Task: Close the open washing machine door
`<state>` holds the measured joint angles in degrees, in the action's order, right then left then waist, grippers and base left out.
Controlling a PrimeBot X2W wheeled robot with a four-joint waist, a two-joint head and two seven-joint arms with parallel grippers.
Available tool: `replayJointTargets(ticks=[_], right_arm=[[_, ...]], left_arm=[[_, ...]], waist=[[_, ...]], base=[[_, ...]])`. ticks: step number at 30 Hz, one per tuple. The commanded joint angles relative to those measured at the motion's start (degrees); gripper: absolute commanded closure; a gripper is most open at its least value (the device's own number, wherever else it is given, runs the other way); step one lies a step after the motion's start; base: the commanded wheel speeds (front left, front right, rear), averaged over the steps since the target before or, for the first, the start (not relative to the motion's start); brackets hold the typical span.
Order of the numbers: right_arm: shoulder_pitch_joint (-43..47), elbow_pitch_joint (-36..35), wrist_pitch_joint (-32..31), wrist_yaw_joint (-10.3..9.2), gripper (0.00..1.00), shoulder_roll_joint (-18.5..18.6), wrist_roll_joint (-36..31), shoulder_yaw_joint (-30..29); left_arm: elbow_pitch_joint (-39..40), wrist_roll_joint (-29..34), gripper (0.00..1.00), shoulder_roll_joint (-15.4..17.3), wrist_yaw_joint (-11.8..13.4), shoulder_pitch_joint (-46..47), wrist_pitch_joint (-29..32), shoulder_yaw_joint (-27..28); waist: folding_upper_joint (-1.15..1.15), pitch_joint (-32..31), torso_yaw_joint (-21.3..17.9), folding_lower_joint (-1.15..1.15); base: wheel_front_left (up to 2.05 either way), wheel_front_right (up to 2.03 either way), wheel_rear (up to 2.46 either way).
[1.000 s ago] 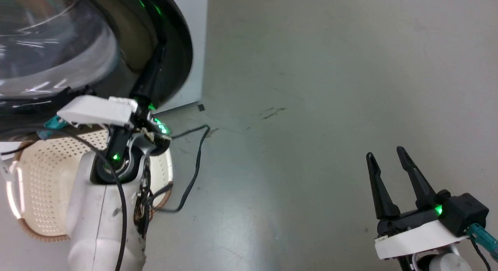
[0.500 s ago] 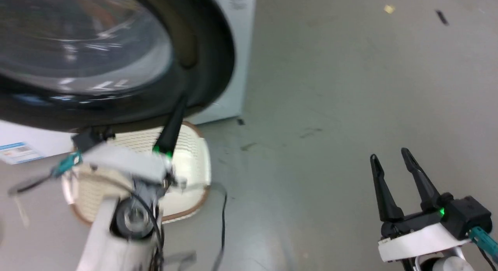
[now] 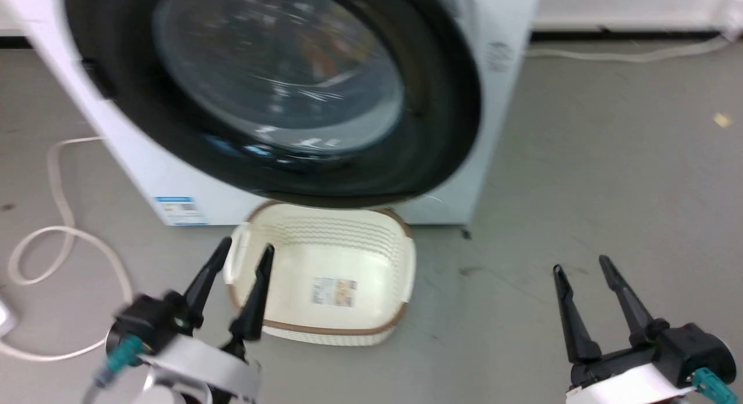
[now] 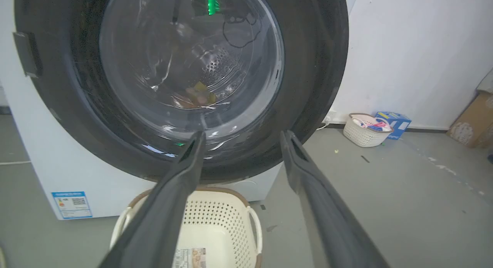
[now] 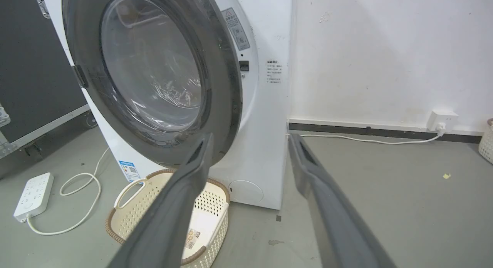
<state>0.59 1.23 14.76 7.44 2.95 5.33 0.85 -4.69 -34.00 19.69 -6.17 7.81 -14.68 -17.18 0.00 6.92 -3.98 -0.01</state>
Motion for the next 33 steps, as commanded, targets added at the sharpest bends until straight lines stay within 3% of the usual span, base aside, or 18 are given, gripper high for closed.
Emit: replayJointTargets(ticks=[1, 5, 8, 19, 20, 21, 22, 28, 33], right_arm=[[0.78, -0.08, 0.24, 0.05, 0.00, -0.07, -0.42, 0.24], [1.37, 0.44, 0.24, 0.05, 0.00, -0.07, -0.63, 0.61], [1.71, 0.88, 0.24, 0.05, 0.00, -0.07, -0.67, 0.81], [3.29, 3.85, 0.24, 0.05, 0.00, -0.07, -1.19, 1.61], [3.25, 4.15, 0.24, 0.05, 0.49, -0.07, -1.15, 1.70], [3.17, 4.46, 0.24, 0.05, 0.68, -0.07, -1.25, 1.94], [3.04, 4.71, 0.24, 0.05, 1.00, -0.07, -1.44, 2.28], [0.32, 4.75, 0.24, 0.05, 1.00, 0.44, -3.16, 4.40], [-6.22, 4.55, -0.93, 0.05, 1.00, 5.21, -3.06, 8.87]], left_arm=[[0.71, 5.04, 0.00, -0.60, 1.14, -1.73, -0.28, 0.43], [2.21, 15.54, 0.00, -3.78, 5.79, -5.81, -0.30, 2.43], [4.46, 17.88, 0.00, -7.46, 7.46, -8.86, -0.30, 5.69], [3.70, 22.80, 0.00, -12.40, 2.34, -11.87, -0.31, 11.03], [3.55, 23.26, 0.00, -12.57, 1.95, -11.78, -0.31, 11.02], [3.41, 23.69, 0.00, -12.75, 1.62, -11.68, -0.31, 11.04], [3.33, 24.04, 0.00, -12.96, 1.37, -11.58, -0.31, 11.14], [3.87, 25.74, 0.00, -14.31, 0.56, -10.52, -0.31, 11.96], [5.35, 27.26, 0.00, -15.08, 0.14, -8.38, -0.31, 11.83]], waist=[[0.00, -3.09, 4.30, 0.01], [0.00, -4.22, 6.46, 0.01], [0.00, -4.84, 7.29, 0.01], [0.00, -6.17, 9.72, 0.01], [0.00, -6.14, 9.84, 0.01], [0.00, -6.06, 9.94, 0.01], [0.00, -5.91, 10.03, 0.01], [0.00, -2.76, 10.66, 0.01], [0.00, 1.97, 11.58, 0.01]], base=[[0.00, 0.00, 0.00], [0.00, 0.00, 0.00], [0.00, 0.00, 0.00], [0.00, 0.00, 0.00], [0.00, 0.00, 0.00], [0.00, 0.00, 0.00], [0.00, 0.00, 0.00], [0.00, 0.00, 0.00], [0.00, 0.00, 0.00]])
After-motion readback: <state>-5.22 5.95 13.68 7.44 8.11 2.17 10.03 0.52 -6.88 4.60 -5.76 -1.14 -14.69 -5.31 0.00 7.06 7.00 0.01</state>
